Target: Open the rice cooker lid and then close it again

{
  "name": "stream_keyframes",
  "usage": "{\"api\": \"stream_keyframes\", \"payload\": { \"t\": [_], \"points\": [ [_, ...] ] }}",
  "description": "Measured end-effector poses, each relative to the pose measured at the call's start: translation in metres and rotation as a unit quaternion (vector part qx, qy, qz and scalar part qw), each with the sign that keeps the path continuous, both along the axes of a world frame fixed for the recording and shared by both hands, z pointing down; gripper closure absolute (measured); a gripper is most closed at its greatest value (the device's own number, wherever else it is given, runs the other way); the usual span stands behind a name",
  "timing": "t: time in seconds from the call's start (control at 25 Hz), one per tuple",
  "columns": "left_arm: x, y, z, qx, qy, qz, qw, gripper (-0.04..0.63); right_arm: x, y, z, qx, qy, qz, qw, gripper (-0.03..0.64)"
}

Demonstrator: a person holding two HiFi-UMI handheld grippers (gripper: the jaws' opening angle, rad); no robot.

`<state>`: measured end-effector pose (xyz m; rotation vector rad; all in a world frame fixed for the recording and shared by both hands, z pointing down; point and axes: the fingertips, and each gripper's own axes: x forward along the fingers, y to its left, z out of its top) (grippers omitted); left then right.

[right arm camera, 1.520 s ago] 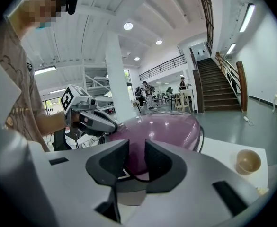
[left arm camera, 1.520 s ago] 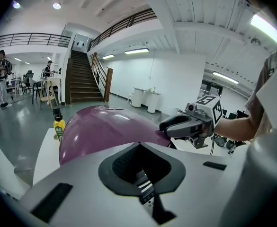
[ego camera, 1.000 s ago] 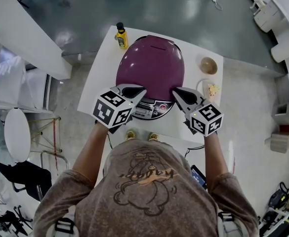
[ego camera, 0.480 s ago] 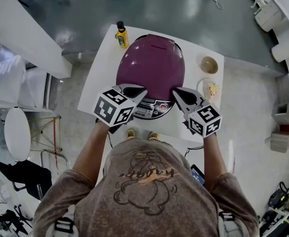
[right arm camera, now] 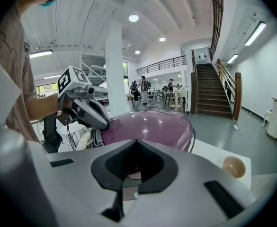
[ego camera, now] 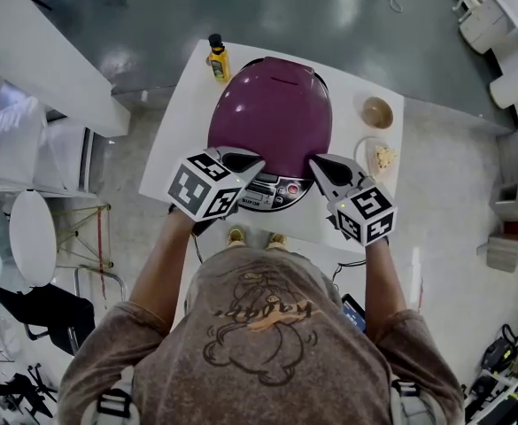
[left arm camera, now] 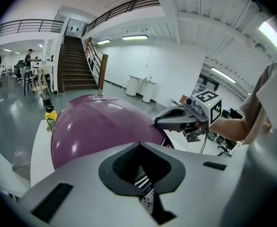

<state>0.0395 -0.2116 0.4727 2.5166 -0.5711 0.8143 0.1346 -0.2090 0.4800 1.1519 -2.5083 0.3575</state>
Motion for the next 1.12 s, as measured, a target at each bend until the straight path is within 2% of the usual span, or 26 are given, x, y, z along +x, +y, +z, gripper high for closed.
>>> {"api": "stream_keyframes", "payload": {
  "t": [0.36, 0.64, 0.76, 0.92, 1.12],
  "points": [
    [0.001, 0.0, 0.0, -0.01, 0.002, -0.001, 0.9999, 0.577, 0.001, -0.001, 0.0, -0.008, -0.022, 0.009, 1.0, 0.614],
    [0.002, 0.004, 0.001, -0.017, 0.019, -0.003, 0.9997, 0.575, 0.002, 0.001, 0.0, 0.018, -0.016, 0.018, 1.0, 0.612],
    [0.001, 0.004, 0.0, -0.003, 0.02, -0.011, 0.9997, 0.575, 0.0, 0.001, 0.0, 0.027, -0.01, 0.015, 0.999, 0.612],
    [-0.001, 0.001, -0.006, 0.021, 0.048, -0.057, 0.997, 0.575, 0.0, 0.0, 0.0, 0.037, -0.013, -0.002, 0.999, 0.612],
    [-0.006, 0.003, -0.015, 0.052, 0.088, -0.132, 0.9859, 0.575, 0.001, 0.001, 0.0, 0.035, -0.032, -0.028, 0.998, 0.612]
  ]
}}
